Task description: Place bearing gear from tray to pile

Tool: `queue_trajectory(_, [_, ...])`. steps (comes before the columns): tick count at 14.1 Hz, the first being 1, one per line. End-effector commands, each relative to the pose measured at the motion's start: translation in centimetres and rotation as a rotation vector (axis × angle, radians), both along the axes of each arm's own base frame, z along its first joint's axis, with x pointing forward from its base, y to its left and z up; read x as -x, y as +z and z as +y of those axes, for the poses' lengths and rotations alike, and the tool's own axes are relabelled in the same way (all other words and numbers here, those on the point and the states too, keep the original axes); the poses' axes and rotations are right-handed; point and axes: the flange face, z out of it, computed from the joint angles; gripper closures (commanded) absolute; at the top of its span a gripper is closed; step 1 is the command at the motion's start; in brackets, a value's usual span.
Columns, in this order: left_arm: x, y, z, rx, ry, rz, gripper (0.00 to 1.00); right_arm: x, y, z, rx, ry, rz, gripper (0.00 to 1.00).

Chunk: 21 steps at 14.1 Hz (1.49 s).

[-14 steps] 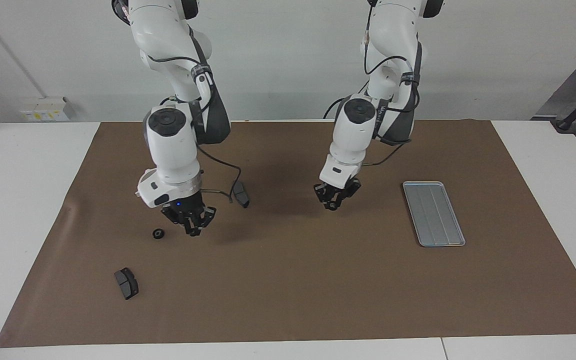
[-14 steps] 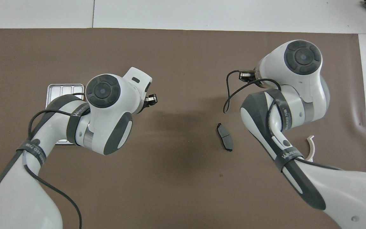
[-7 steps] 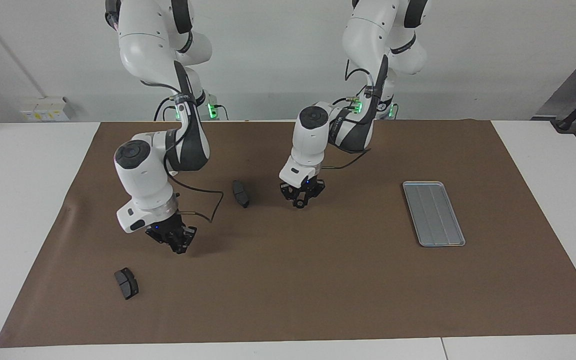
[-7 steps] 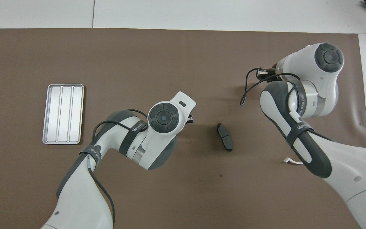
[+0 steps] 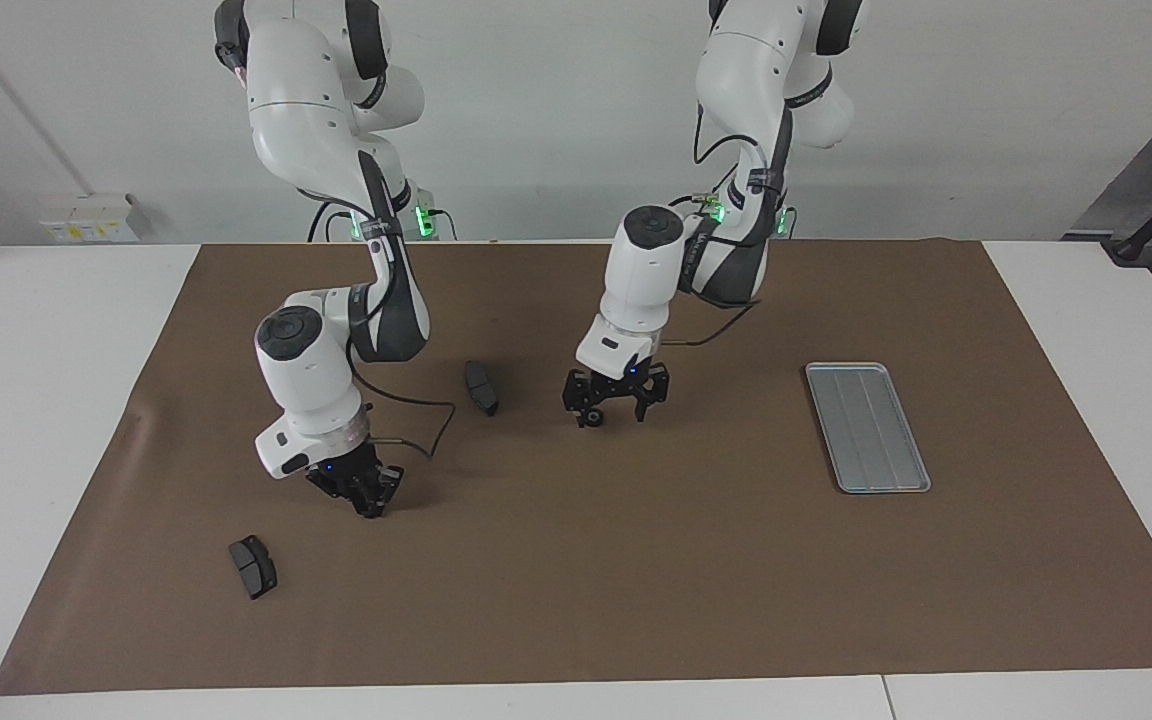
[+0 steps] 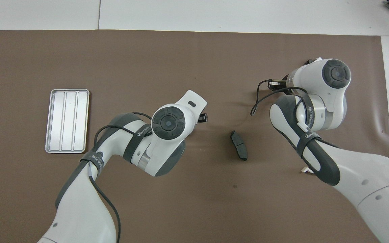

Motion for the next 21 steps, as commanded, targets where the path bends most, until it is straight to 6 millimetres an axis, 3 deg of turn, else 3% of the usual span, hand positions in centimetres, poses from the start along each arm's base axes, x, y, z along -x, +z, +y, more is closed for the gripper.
queue_trajectory(1, [-3.2, 6.7, 8.3, -0.013, 0.045, 0.021, 0.0, 0.1, 1.2, 0.7, -0.027, 0.004, -0.023, 0.0])
queue_trajectory(3, [-5.5, 10.8, 15.2, -0.061, 0.004, 0.063, 0.0, 0.5, 4.2, 1.7, -0.036, 0.018, -0.039, 0.0])
queue_trajectory(5, [-6.6, 13.2, 21.9, -0.102, -0.076, 0.099, 0.0, 1.2, 7.0, 3.3, -0.043, 0.044, -0.043, 0.0])
queue_trajectory(6, [-6.5, 14.2, 24.8, -0.115, -0.115, 0.097, 0.0, 1.7, 8.1, 5.0, -0.047, 0.068, -0.042, 0.0])
queue_trajectory(9, [-5.3, 16.7, 31.2, -0.138, -0.178, 0.123, 0.0, 3.6, 9.2, 12.6, -0.069, 0.044, -0.037, 0.0])
queue_trajectory(13, [-1.0, 20.8, 34.0, -0.175, -0.151, 0.228, 0.0, 6.4, 9.1, 21.6, -0.099, 0.094, -0.046, 0.0])
queue_trajectory(16, [0.2, 21.1, 34.2, -0.171, -0.144, 0.256, 0.0, 8.8, 5.7, 30.9, -0.108, 0.033, -0.018, 0.0])
queue_trajectory(17, [0.6, 21.0, 34.5, -0.169, -0.143, 0.256, 0.0, 9.5, 4.9, 33.0, -0.094, 0.023, -0.032, 0.0])
queue_trajectory(18, [0.8, 20.4, 35.6, -0.163, -0.122, 0.26, 0.0, 10.1, 4.6, 34.0, -0.077, 0.02, -0.041, 0.0])
queue_trajectory(21, [-0.3, 20.8, 34.7, -0.166, -0.128, 0.176, 0.0, 12.3, 2.3, 35.1, -0.031, 0.049, 0.009, 0.0])
